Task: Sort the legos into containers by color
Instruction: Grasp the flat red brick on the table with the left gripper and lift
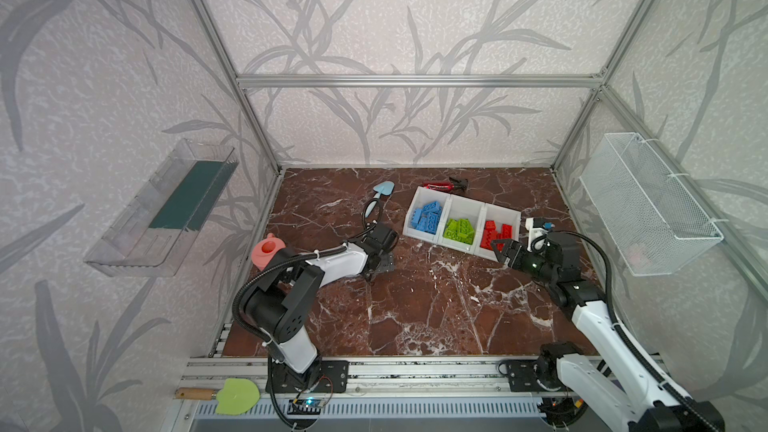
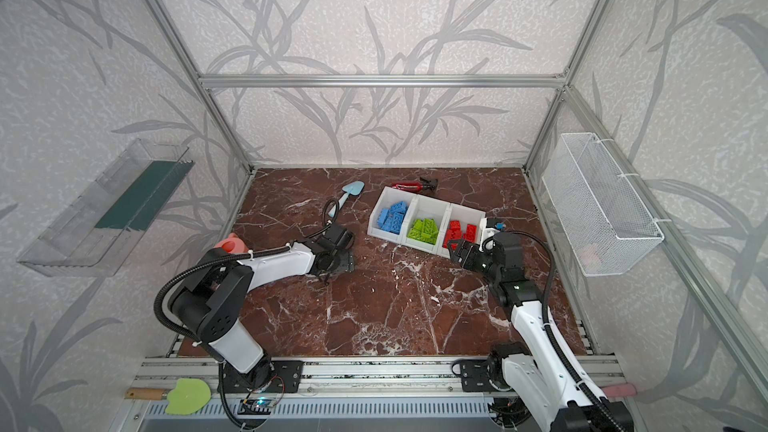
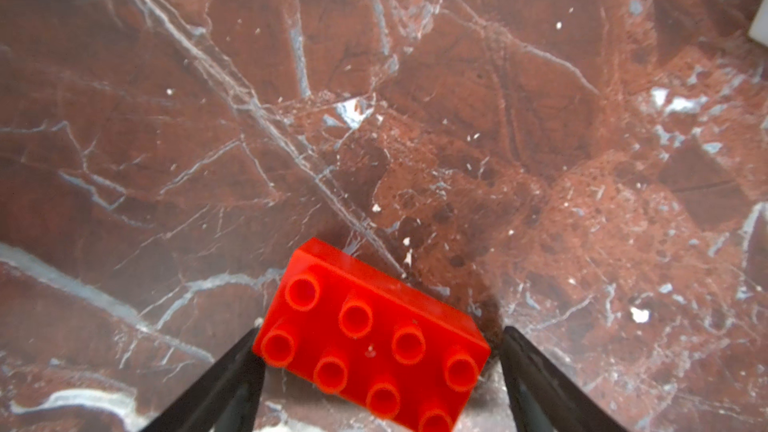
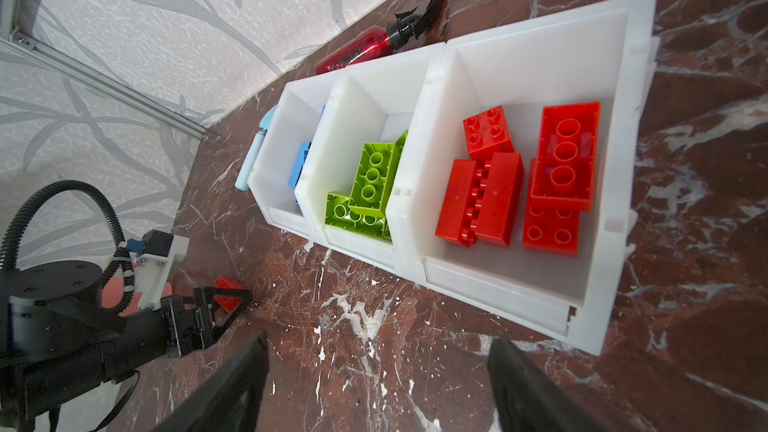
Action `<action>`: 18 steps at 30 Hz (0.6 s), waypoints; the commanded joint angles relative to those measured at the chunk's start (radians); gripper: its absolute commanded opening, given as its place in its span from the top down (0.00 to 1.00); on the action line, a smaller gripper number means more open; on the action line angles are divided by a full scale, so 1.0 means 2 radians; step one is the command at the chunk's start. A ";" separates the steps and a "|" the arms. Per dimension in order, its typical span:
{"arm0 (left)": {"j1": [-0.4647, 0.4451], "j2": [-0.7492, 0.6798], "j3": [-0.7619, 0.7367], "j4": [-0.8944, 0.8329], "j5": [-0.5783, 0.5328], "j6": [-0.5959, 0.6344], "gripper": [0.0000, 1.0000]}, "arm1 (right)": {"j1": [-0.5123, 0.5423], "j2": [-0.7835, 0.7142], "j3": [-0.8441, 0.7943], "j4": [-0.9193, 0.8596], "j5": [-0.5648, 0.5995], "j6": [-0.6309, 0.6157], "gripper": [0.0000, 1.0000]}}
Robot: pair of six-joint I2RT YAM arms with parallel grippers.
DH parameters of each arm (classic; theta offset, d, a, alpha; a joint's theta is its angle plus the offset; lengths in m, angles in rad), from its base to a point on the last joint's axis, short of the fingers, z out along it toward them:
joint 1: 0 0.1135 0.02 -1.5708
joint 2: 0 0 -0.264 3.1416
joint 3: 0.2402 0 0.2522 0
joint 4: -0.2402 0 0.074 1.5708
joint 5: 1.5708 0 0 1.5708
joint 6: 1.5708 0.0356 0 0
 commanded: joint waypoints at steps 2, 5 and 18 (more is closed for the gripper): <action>0.013 0.020 0.006 -0.029 -0.004 0.018 0.13 | 0.002 -0.002 -0.006 0.010 -0.008 -0.001 0.16; 0.016 0.027 0.008 -0.027 0.000 0.020 0.14 | 0.002 -0.002 -0.008 0.010 -0.007 -0.001 0.16; 0.017 0.044 0.012 -0.023 0.006 -0.005 0.16 | 0.002 0.003 -0.009 0.017 -0.014 0.001 0.16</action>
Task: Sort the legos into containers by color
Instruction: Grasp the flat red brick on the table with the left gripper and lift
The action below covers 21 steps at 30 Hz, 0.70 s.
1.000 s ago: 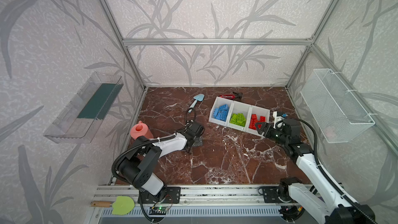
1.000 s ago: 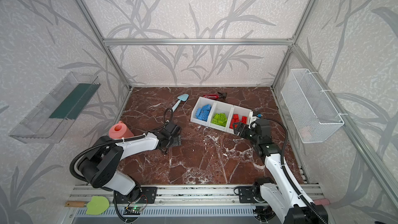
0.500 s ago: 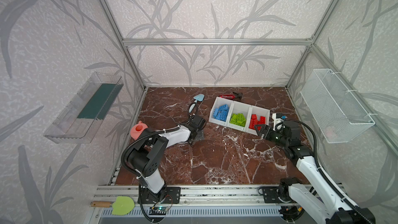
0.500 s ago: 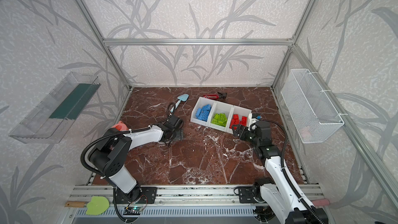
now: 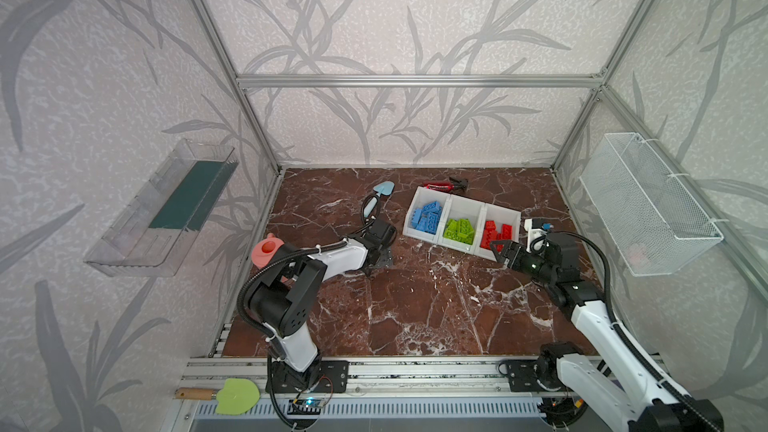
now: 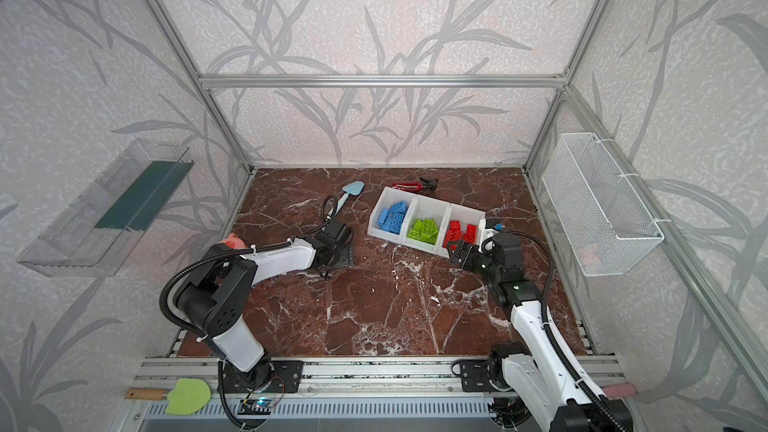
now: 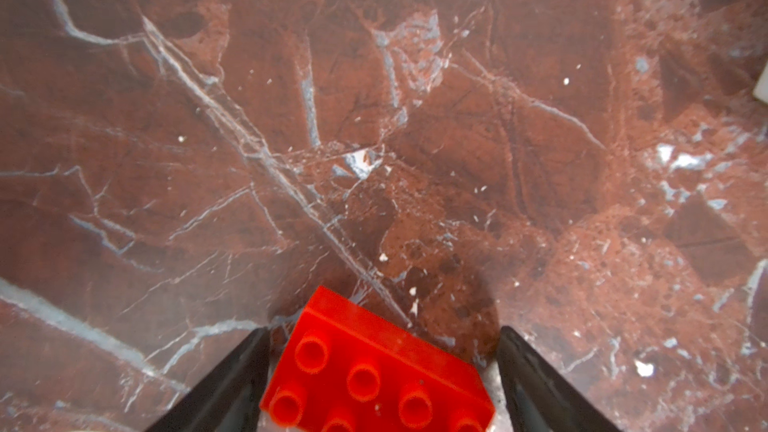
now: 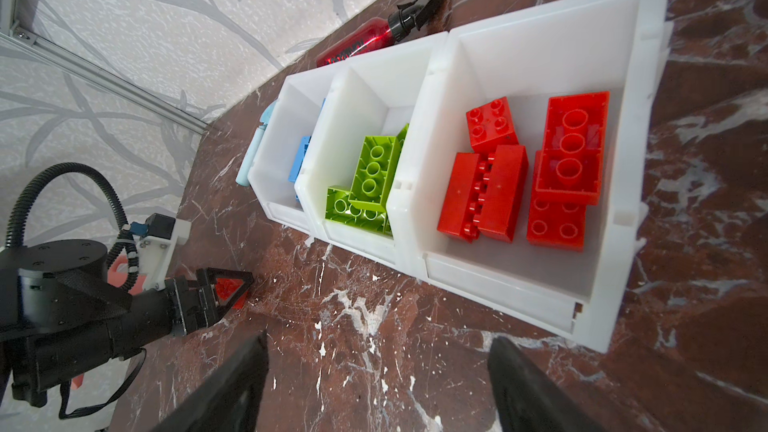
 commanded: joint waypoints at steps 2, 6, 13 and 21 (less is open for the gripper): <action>0.003 0.019 -0.017 -0.021 0.002 -0.028 0.18 | 0.002 0.001 -0.006 0.016 -0.011 0.002 0.16; 0.003 0.017 -0.036 0.002 -0.008 -0.069 0.22 | 0.002 0.007 -0.010 0.025 -0.012 0.003 0.15; -0.005 0.040 -0.025 0.035 0.031 -0.089 0.32 | 0.002 0.009 -0.012 0.027 -0.015 0.003 0.15; -0.037 0.041 -0.016 0.027 0.021 -0.087 0.37 | 0.002 0.006 -0.014 0.028 -0.015 0.003 0.15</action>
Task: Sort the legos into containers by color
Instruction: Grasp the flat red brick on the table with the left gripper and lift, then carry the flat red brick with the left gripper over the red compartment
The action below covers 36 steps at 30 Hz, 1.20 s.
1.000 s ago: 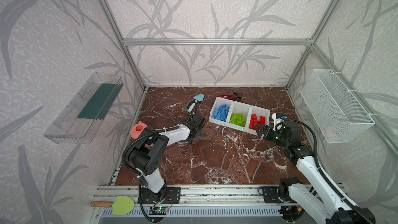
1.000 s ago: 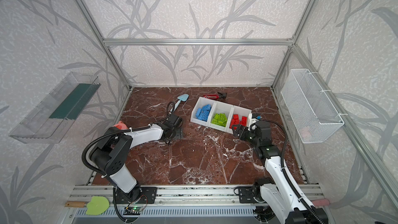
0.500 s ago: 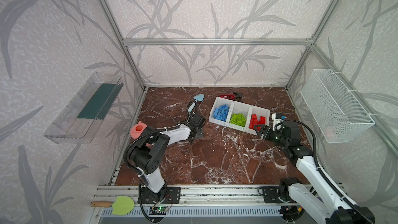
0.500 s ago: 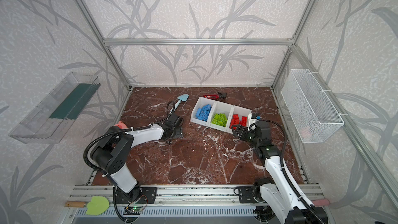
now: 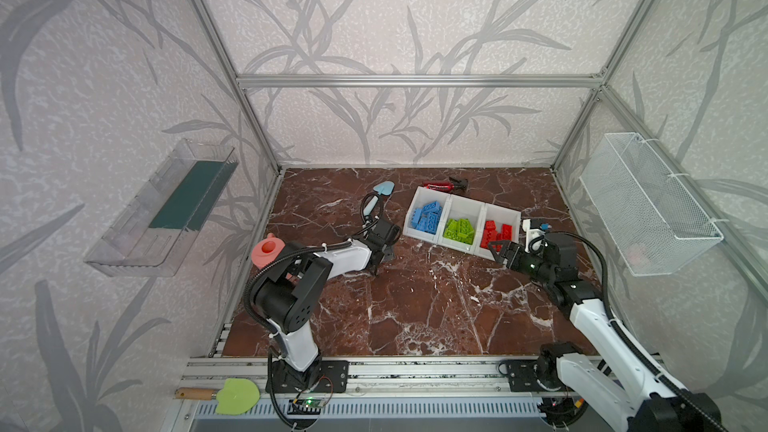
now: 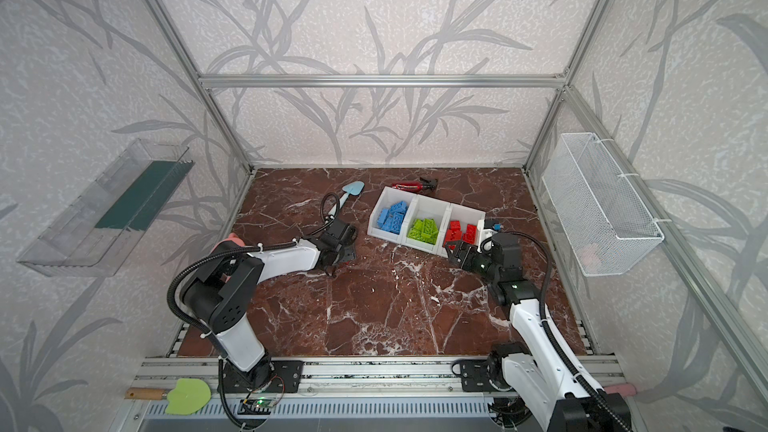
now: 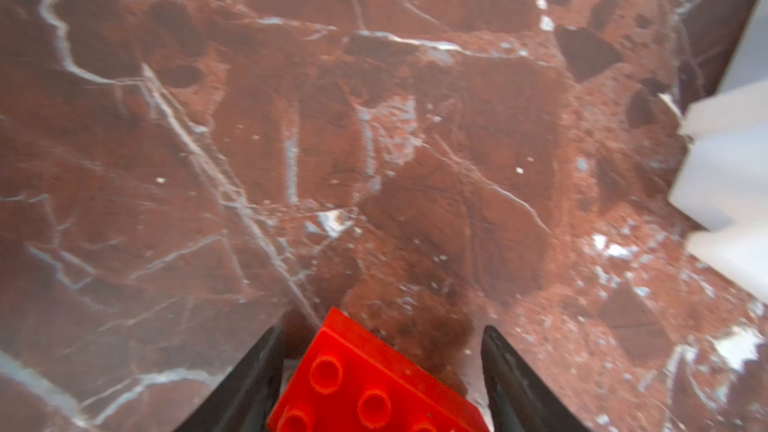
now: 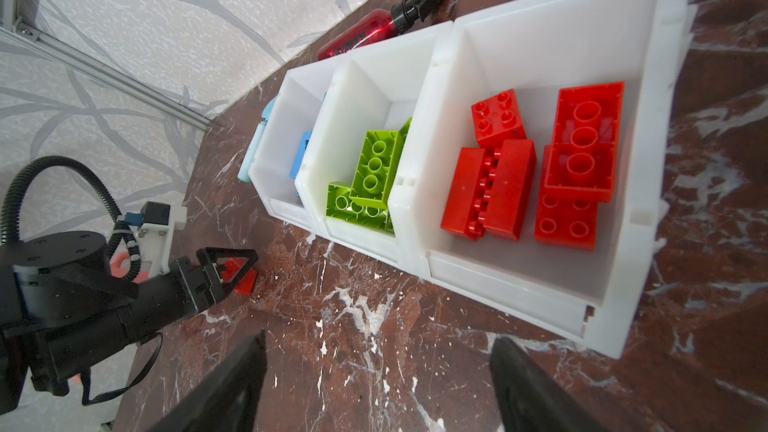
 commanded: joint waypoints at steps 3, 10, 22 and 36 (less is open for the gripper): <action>-0.019 0.021 -0.019 -0.039 0.041 -0.028 0.36 | 0.002 -0.006 -0.007 0.014 -0.007 0.003 0.15; -0.039 0.005 -0.009 -0.063 0.010 -0.015 0.34 | 0.002 -0.006 -0.007 0.015 -0.008 0.003 0.15; -0.053 -0.001 -0.015 -0.075 0.034 0.035 0.20 | 0.002 -0.009 -0.007 0.014 -0.009 0.003 0.14; -0.068 -0.072 -0.068 -0.135 -0.050 -0.086 0.12 | 0.002 -0.008 -0.008 0.018 -0.015 0.006 0.14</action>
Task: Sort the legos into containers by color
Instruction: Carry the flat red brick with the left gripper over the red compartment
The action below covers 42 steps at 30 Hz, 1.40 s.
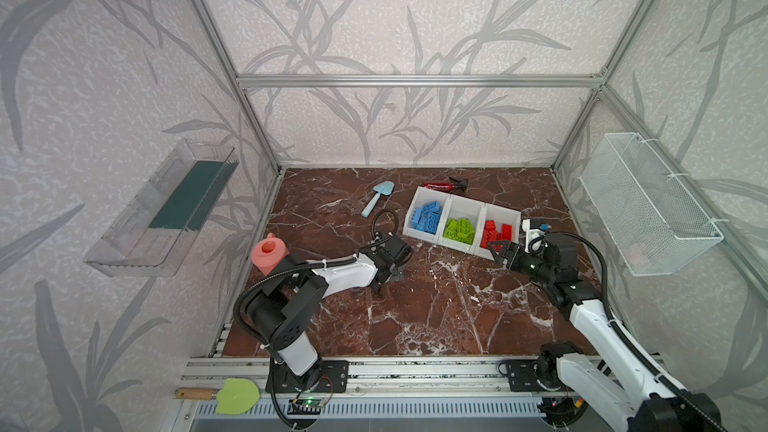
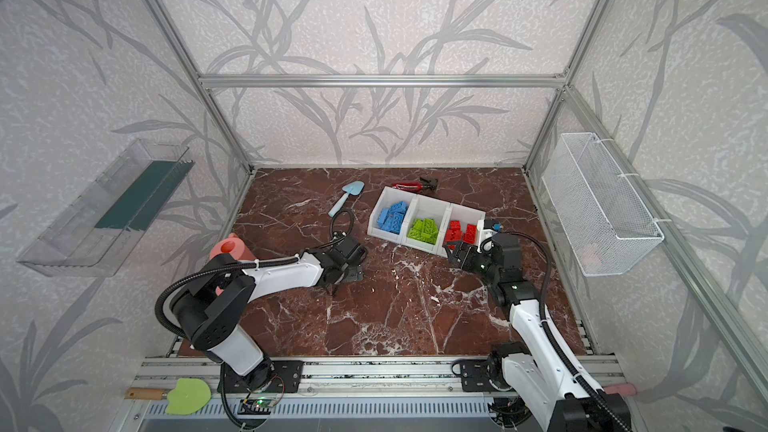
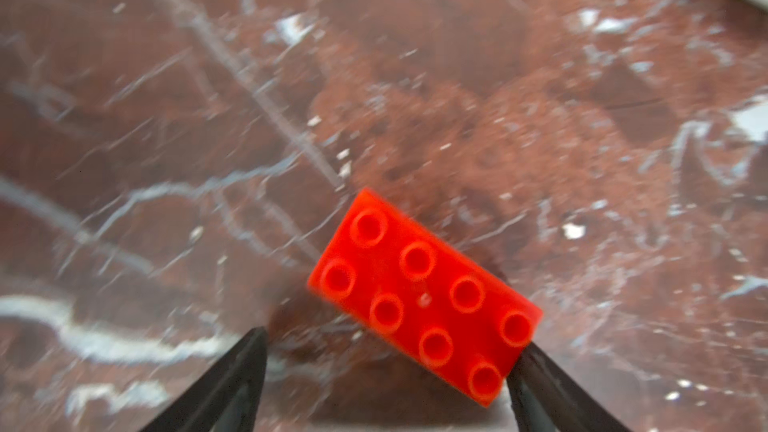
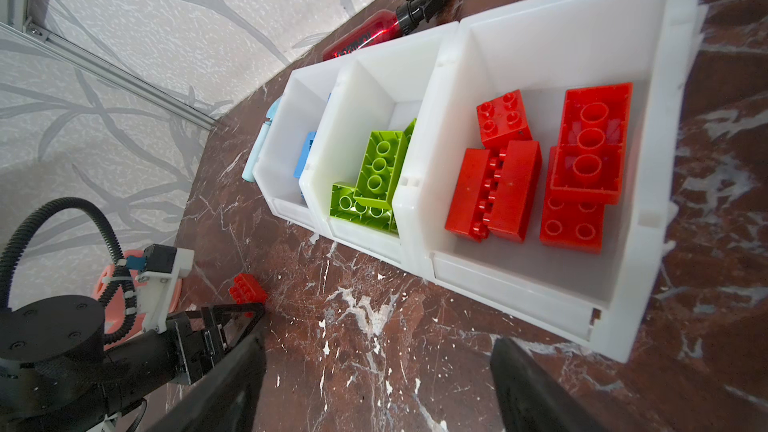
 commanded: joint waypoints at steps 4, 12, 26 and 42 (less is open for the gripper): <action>0.001 -0.035 -0.041 -0.046 -0.023 -0.064 0.12 | 0.002 -0.009 -0.005 0.010 -0.010 0.005 0.14; 0.001 -0.019 -0.035 -0.016 0.011 -0.062 0.19 | 0.002 -0.011 -0.006 0.009 -0.011 0.005 0.14; 0.005 0.066 0.053 0.008 0.029 -0.033 0.24 | 0.002 -0.012 -0.008 0.013 -0.012 0.006 0.14; 0.020 0.102 0.080 -0.013 0.006 -0.006 0.56 | 0.002 -0.012 -0.011 0.020 -0.015 0.010 0.14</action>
